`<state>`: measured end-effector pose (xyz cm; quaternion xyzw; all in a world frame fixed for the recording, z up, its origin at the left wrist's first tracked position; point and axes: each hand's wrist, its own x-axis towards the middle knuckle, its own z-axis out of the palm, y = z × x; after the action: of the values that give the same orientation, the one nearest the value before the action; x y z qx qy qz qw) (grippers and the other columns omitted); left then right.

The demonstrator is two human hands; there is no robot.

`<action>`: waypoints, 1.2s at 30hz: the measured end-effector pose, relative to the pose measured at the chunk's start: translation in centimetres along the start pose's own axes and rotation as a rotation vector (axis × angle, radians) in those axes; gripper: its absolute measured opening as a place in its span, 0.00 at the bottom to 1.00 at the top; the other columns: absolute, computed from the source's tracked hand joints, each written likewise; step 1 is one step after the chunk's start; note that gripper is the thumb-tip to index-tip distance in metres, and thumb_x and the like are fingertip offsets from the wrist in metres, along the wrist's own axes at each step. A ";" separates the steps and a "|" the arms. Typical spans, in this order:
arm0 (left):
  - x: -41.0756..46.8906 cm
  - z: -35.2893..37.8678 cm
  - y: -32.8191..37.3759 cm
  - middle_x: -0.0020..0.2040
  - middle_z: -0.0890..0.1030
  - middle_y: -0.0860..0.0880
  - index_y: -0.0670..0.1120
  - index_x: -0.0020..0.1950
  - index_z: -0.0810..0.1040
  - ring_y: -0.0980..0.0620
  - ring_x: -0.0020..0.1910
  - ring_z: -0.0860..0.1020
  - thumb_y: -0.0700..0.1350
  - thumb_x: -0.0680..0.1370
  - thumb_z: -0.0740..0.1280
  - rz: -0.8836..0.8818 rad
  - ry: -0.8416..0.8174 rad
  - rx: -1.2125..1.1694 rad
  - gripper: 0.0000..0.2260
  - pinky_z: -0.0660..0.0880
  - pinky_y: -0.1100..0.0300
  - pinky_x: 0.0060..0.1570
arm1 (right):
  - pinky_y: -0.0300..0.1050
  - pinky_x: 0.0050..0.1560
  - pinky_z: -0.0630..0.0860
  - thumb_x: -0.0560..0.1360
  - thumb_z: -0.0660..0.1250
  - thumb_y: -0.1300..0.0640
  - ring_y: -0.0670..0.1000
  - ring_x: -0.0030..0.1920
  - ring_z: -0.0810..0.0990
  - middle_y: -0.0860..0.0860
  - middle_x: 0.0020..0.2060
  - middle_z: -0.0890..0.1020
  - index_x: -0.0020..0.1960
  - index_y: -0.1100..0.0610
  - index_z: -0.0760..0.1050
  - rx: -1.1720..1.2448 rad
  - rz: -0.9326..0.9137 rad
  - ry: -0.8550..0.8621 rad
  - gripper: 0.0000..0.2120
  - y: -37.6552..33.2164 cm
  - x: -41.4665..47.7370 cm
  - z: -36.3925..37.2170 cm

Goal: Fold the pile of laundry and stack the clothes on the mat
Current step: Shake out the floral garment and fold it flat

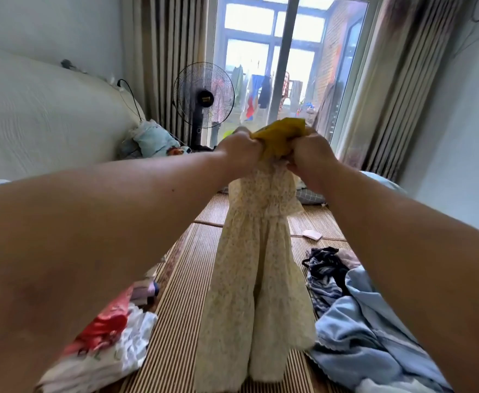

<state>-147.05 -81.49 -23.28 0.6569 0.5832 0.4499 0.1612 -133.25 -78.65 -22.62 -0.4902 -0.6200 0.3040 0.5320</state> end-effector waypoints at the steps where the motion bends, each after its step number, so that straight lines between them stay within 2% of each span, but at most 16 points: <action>1: 1.1 -0.1 0.1 0.41 0.75 0.46 0.44 0.50 0.68 0.45 0.42 0.77 0.46 0.81 0.59 0.041 0.034 0.000 0.06 0.75 0.52 0.43 | 0.55 0.53 0.73 0.74 0.55 0.69 0.58 0.52 0.76 0.59 0.53 0.78 0.60 0.55 0.74 0.032 -0.034 0.003 0.19 -0.3 1.1 0.0; 3: 2.9 -0.5 0.4 0.39 0.72 0.50 0.45 0.49 0.67 0.52 0.37 0.71 0.47 0.80 0.60 0.136 0.087 -0.005 0.05 0.66 0.58 0.33 | 0.53 0.51 0.72 0.73 0.55 0.70 0.55 0.50 0.75 0.58 0.51 0.78 0.57 0.54 0.74 0.119 -0.110 0.019 0.19 -1.1 2.7 -0.3; 7: 4.0 -1.6 0.9 0.37 0.70 0.51 0.51 0.40 0.64 0.53 0.35 0.69 0.45 0.78 0.62 0.252 0.109 -0.026 0.09 0.64 0.58 0.34 | 0.41 0.39 0.72 0.73 0.55 0.71 0.47 0.39 0.75 0.53 0.44 0.77 0.60 0.57 0.75 0.205 -0.212 -0.008 0.20 -2.3 3.4 -1.0; 11: 0.0 -1.5 -0.5 0.37 0.70 0.54 0.51 0.41 0.67 0.56 0.34 0.68 0.50 0.78 0.63 0.218 0.054 0.192 0.09 0.61 0.60 0.30 | 0.45 0.44 0.69 0.73 0.59 0.70 0.49 0.40 0.73 0.52 0.41 0.77 0.58 0.58 0.76 -0.080 -0.169 -0.061 0.17 -0.3 -0.4 -1.8; 14: -5.6 -0.4 -3.3 0.36 0.70 0.55 0.49 0.46 0.70 0.52 0.38 0.71 0.52 0.79 0.63 0.164 -0.095 0.288 0.08 0.65 0.62 0.33 | 0.41 0.43 0.76 0.72 0.56 0.76 0.46 0.39 0.78 0.52 0.39 0.82 0.55 0.64 0.76 -0.021 -0.079 -0.217 0.18 2.8 -6.7 -1.8; 16: -10.8 0.7 -5.6 0.36 0.70 0.55 0.52 0.41 0.69 0.53 0.37 0.71 0.50 0.79 0.64 0.148 -0.212 0.312 0.08 0.65 0.62 0.36 | 0.42 0.44 0.79 0.70 0.55 0.80 0.46 0.41 0.81 0.57 0.42 0.84 0.52 0.68 0.78 0.030 -0.022 -0.333 0.19 5.6 -11.8 -1.6; 18: -16.2 2.0 -8.2 0.36 0.70 0.54 0.52 0.38 0.67 0.52 0.36 0.70 0.46 0.77 0.66 0.108 -0.334 0.249 0.10 0.63 0.63 0.33 | 0.36 0.39 0.77 0.70 0.58 0.78 0.43 0.38 0.80 0.55 0.40 0.83 0.47 0.62 0.79 -0.034 0.006 -0.432 0.17 8.9 -16.5 -1.8; 20: -21.8 3.2 -10.7 0.37 0.72 0.53 0.53 0.37 0.68 0.53 0.37 0.72 0.45 0.76 0.67 0.048 -0.465 0.215 0.11 0.63 0.63 0.32 | 0.34 0.37 0.74 0.69 0.62 0.72 0.43 0.37 0.78 0.48 0.36 0.81 0.43 0.52 0.80 -0.098 0.082 -0.546 0.17 12.4 -21.3 -2.4; 22: -26.9 4.2 -12.9 0.40 0.74 0.52 0.54 0.38 0.69 0.53 0.40 0.74 0.45 0.76 0.67 -0.059 -0.618 0.134 0.10 0.69 0.60 0.36 | 0.37 0.38 0.73 0.67 0.63 0.67 0.42 0.36 0.77 0.42 0.32 0.80 0.39 0.44 0.80 -0.117 0.218 -0.660 0.17 15.9 -26.2 -2.8; 24: -30.7 4.8 -14.4 0.41 0.76 0.53 0.54 0.39 0.71 0.55 0.41 0.74 0.45 0.77 0.67 -0.148 -0.739 0.099 0.09 0.71 0.60 0.39 | 0.48 0.47 0.76 0.65 0.64 0.64 0.50 0.42 0.79 0.48 0.39 0.82 0.41 0.46 0.81 -0.165 0.351 -0.741 0.15 18.2 -30.1 -2.6; 26: -33.1 5.0 -15.2 0.40 0.77 0.55 0.54 0.40 0.72 0.58 0.39 0.74 0.47 0.76 0.67 -0.166 -0.824 0.169 0.07 0.70 0.62 0.38 | 0.53 0.50 0.77 0.63 0.64 0.62 0.55 0.44 0.79 0.55 0.43 0.82 0.46 0.50 0.81 -0.196 0.452 -0.836 0.15 19.3 -32.7 -2.1; 29: -34.6 4.6 -15.4 0.44 0.80 0.50 0.53 0.43 0.73 0.50 0.43 0.79 0.47 0.76 0.66 -0.224 -0.965 0.149 0.03 0.76 0.51 0.45 | 0.50 0.42 0.76 0.62 0.63 0.60 0.51 0.37 0.76 0.53 0.38 0.77 0.46 0.58 0.76 -0.249 0.551 -0.952 0.13 18.9 -34.0 -2.0; 30: -34.7 4.4 -15.3 0.45 0.81 0.49 0.52 0.45 0.74 0.49 0.44 0.81 0.46 0.76 0.65 -0.263 -1.016 0.085 0.01 0.77 0.52 0.43 | 0.45 0.37 0.73 0.61 0.62 0.60 0.48 0.33 0.73 0.52 0.35 0.74 0.42 0.57 0.73 -0.253 0.592 -0.992 0.09 18.5 -33.9 -2.1; 32: -34.5 3.9 -15.1 0.45 0.83 0.49 0.51 0.49 0.74 0.51 0.43 0.84 0.43 0.77 0.63 -0.368 -1.109 -0.075 0.04 0.77 0.60 0.37 | 0.40 0.32 0.69 0.61 0.62 0.60 0.46 0.29 0.70 0.49 0.31 0.71 0.39 0.54 0.68 -0.225 0.670 -1.050 0.08 17.8 -33.1 -2.3; 34: -33.7 3.4 -15.0 0.42 0.85 0.49 0.51 0.52 0.74 0.50 0.40 0.84 0.43 0.75 0.62 -0.479 -1.152 -0.200 0.07 0.76 0.64 0.33 | 0.41 0.35 0.71 0.62 0.63 0.59 0.48 0.30 0.72 0.50 0.31 0.72 0.40 0.55 0.68 -0.241 0.685 -1.044 0.08 17.3 -31.8 -2.2; 36: -32.5 3.3 -15.5 0.40 0.85 0.48 0.49 0.53 0.73 0.49 0.36 0.84 0.44 0.73 0.63 -0.538 -1.093 -0.256 0.10 0.75 0.64 0.30 | 0.43 0.35 0.70 0.64 0.62 0.58 0.50 0.32 0.72 0.51 0.33 0.72 0.42 0.55 0.68 -0.239 0.677 -0.961 0.07 17.0 -30.3 -1.4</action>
<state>-151.32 -105.90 -49.57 0.5977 0.5031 0.0587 0.6214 -128.50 -101.42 -48.48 -0.5245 -0.6303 0.5723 0.0068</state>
